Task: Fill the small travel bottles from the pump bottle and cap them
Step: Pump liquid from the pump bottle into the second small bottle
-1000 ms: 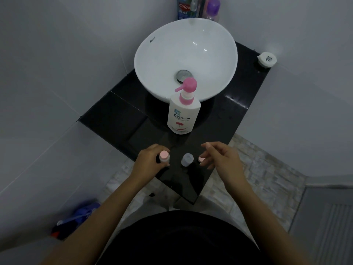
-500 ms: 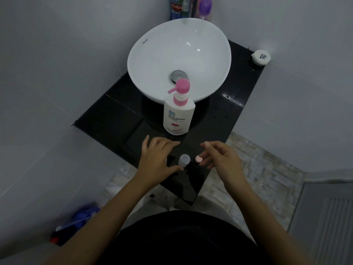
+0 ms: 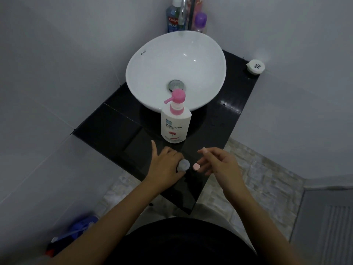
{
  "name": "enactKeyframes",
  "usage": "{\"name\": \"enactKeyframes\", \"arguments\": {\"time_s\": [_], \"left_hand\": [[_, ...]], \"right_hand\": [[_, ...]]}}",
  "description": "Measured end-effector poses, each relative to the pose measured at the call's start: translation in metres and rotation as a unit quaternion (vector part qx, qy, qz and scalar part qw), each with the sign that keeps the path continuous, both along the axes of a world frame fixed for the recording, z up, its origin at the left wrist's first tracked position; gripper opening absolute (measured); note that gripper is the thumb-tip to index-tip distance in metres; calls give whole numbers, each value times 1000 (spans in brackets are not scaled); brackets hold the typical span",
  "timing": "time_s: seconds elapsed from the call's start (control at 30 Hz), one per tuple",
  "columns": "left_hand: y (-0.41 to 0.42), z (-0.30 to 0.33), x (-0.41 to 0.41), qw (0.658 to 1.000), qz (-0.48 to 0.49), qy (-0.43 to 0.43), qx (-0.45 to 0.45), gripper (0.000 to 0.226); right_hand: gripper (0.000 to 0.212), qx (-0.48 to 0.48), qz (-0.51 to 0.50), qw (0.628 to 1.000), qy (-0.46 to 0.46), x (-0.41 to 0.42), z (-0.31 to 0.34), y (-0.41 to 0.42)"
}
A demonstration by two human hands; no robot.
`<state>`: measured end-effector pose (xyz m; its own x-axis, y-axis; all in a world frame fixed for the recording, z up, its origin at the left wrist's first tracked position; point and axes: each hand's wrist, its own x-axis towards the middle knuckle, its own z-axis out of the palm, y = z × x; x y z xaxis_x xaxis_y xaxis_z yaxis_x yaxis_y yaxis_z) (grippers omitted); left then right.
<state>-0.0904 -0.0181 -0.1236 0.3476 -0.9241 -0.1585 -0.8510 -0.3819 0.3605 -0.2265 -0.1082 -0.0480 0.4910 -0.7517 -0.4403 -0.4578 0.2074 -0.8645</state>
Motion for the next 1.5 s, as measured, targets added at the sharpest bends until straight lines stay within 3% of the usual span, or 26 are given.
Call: {"name": "enactKeyframes", "arguments": {"time_s": [0.13,0.2,0.27,0.33,0.47,0.73,0.93,1.33,1.5], "left_hand": [[9,25,4,975,104,163,-106,28],[18,44,9,934,160,271,-170,28],[27,63,18,895,208,323,-229,28],[33,76,30,877,238,314,-275,29],[33,85,54,890,259,247,-282,29],[16,88,72,915,244,182,-266,28],[8,88,72,916,236,172,-275,30],[3,96,74,914,211,166,-304,40],[1,95,72,910,212,185,-304,41]], "right_hand": [[20,-36,-10,999,-21,8,13,-7],[19,-94,-20,994,-43,18,25,-16],[17,-160,-33,983,-83,33,42,-28],[18,-218,-36,968,-120,54,59,-42],[25,-271,11,954,-128,107,73,-63],[33,-186,110,971,-105,153,46,-62],[36,-136,109,979,-109,155,42,-63],[39,-134,89,981,-109,156,46,-57],[44,-35,74,991,-107,156,59,-60]]}}
